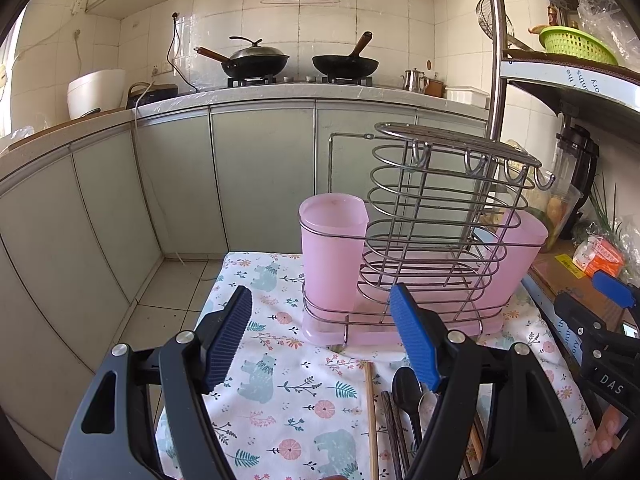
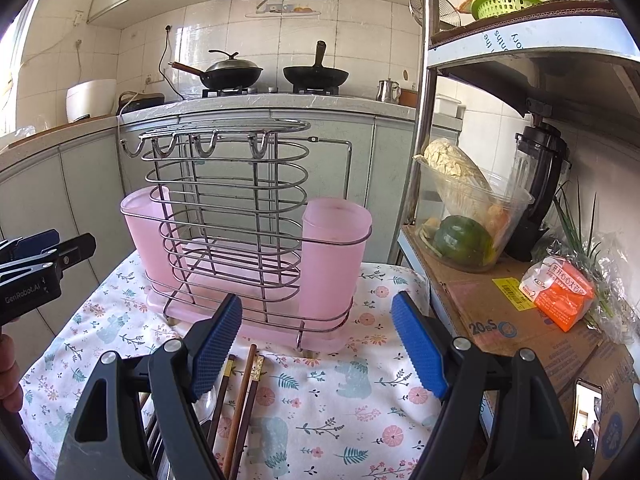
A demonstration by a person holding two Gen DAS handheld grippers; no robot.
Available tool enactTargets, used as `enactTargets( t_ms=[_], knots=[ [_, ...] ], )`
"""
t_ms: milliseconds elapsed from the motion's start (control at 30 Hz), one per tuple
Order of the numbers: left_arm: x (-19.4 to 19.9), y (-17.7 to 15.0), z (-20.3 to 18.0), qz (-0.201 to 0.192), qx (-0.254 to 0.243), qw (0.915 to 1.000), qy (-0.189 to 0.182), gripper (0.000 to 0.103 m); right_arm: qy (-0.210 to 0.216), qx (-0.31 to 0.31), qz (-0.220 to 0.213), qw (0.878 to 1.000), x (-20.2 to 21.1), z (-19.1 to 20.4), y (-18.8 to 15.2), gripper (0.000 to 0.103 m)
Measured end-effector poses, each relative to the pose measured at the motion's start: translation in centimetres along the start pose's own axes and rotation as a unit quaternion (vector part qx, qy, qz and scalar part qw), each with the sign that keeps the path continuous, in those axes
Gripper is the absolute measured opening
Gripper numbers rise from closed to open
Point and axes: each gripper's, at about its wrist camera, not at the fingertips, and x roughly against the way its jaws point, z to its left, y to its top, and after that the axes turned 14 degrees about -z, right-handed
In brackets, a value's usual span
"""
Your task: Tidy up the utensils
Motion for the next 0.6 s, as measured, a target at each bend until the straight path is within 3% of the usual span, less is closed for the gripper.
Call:
enactTargets(
  t_ms=[600],
  knots=[
    [-0.20, -0.44, -0.06, 0.004, -0.001, 1.0000, 0.002, 0.072, 0.000, 0.000, 0.000, 1.000, 0.00, -0.01, -0.11, 0.077]
  ],
)
